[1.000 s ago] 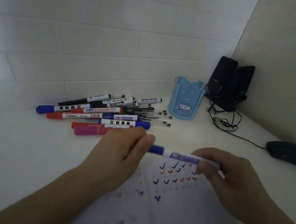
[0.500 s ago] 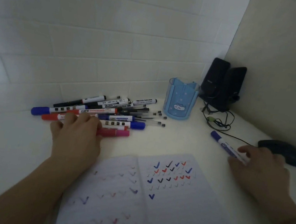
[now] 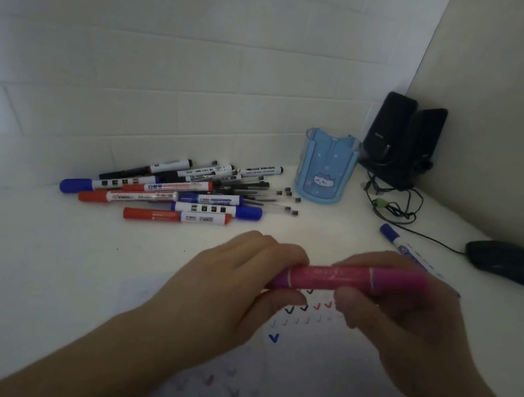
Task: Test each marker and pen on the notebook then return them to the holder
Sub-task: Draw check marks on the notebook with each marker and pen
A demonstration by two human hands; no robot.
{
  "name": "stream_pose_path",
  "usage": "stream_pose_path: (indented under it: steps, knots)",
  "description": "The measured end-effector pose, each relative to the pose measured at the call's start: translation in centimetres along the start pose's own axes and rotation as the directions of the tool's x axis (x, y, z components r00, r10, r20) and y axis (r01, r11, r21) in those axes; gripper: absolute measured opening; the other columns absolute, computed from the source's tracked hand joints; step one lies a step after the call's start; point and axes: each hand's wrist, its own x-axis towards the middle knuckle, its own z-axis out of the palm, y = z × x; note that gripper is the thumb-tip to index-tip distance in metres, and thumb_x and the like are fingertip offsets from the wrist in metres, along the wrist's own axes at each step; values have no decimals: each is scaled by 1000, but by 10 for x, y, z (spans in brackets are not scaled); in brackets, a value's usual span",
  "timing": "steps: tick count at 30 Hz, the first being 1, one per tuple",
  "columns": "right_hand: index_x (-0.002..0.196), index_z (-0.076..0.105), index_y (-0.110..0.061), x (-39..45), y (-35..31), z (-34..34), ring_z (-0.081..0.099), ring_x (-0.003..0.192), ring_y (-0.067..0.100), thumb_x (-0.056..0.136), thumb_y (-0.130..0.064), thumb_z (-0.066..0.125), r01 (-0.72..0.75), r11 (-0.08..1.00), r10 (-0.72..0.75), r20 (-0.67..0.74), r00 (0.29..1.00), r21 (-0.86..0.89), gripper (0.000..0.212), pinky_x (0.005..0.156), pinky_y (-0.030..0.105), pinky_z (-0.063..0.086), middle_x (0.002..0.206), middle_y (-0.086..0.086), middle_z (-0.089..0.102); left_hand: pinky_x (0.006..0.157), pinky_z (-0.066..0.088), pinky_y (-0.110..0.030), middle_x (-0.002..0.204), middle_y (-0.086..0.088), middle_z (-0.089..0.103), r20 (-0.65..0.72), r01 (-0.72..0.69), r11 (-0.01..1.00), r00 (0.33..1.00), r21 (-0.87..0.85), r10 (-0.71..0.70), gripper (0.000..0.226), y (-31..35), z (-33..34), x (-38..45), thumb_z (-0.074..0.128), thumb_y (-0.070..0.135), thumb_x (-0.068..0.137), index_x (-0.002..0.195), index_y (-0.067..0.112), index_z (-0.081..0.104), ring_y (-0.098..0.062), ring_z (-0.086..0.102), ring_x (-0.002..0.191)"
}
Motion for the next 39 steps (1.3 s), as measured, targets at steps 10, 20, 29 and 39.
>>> stream_pose_path:
  steps: [10, 20, 29, 39]
  knots:
    - [67, 60, -24, -8, -7, 13, 56, 44, 7, 60, -32, 76, -212, 950, 195, 96, 976, 228, 19, 44, 16, 43, 53, -2, 63, 61, 46, -32, 81, 8, 63, 260, 31, 985, 965, -169, 15, 28, 6, 3, -2, 37, 51, 96, 109, 32, 51, -10, 56, 66]
    - [74, 69, -11, 3, 8, 2, 52, 47, 25, 56, -38, 81, -387, 845, 334, 202, 921, 368, 34, 40, 27, 40, 57, 15, 61, 62, 45, -30, 82, 11, 52, 165, 323, 888, 945, -329, -283, 27, -16, 3, -10, 27, 34, 86, 110, 43, 37, -12, 52, 71]
    - [52, 58, -12, 1, 14, 18, 50, 44, 2, 71, -10, 75, -355, 923, 370, 89, 925, -147, 25, 43, 10, 35, 48, -6, 58, 72, 45, -12, 100, 25, 49, 162, 389, 884, 920, -260, -357, 39, -22, 12, -6, 60, 32, 89, 113, 48, 34, 5, 49, 94]
    - [54, 59, -14, 1, 15, 16, 50, 49, 7, 70, -9, 75, -320, 921, 356, 146, 923, -219, 23, 45, 14, 38, 59, 1, 62, 80, 42, -12, 105, 23, 50, 177, 342, 932, 931, -117, -319, 36, -23, 13, -6, 60, 45, 86, 115, 48, 40, 2, 48, 94]
